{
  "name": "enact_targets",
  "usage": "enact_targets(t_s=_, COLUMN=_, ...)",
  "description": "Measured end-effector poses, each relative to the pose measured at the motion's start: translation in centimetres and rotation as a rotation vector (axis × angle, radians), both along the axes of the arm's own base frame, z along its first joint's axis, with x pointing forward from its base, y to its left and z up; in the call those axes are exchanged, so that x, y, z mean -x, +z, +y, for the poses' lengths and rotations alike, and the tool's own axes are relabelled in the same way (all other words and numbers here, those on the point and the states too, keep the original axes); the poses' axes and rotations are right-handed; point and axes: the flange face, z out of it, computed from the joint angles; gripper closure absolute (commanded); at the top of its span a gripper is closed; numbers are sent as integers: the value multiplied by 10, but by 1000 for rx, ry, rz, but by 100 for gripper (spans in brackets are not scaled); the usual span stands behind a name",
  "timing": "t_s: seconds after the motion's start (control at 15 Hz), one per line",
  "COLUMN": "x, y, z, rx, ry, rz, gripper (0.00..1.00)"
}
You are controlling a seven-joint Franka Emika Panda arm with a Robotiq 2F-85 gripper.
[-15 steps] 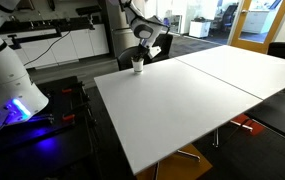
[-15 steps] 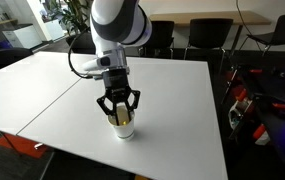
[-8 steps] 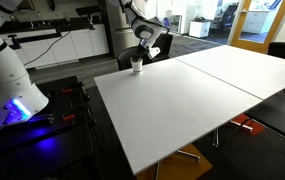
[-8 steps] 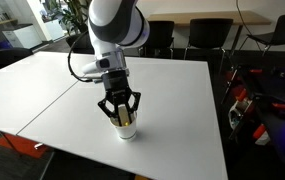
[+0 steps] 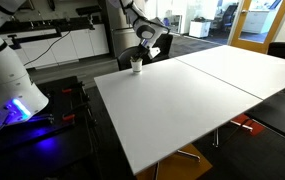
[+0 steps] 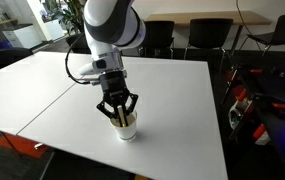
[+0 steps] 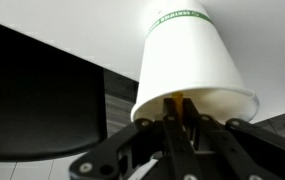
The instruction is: Remove the yellow pen from the white cup
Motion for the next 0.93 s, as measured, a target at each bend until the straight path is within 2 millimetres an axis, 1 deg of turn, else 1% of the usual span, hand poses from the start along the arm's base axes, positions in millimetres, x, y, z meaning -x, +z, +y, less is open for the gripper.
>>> enact_targets(t_s=0.27, x=-7, y=7, z=-3, rx=-4, ry=-7, rz=-14, gripper=97)
enact_targets(t_s=0.53, x=-14, y=17, z=-13, rx=-9, ry=-18, rz=-20, gripper=97)
enact_targets(t_s=0.73, x=-17, y=28, z=-18, rx=-18, ry=-21, rz=-19, gripper=97)
enact_targets(t_s=0.93, x=-18, y=43, z=-19, rx=-40, ry=-20, rz=-12, gripper=97)
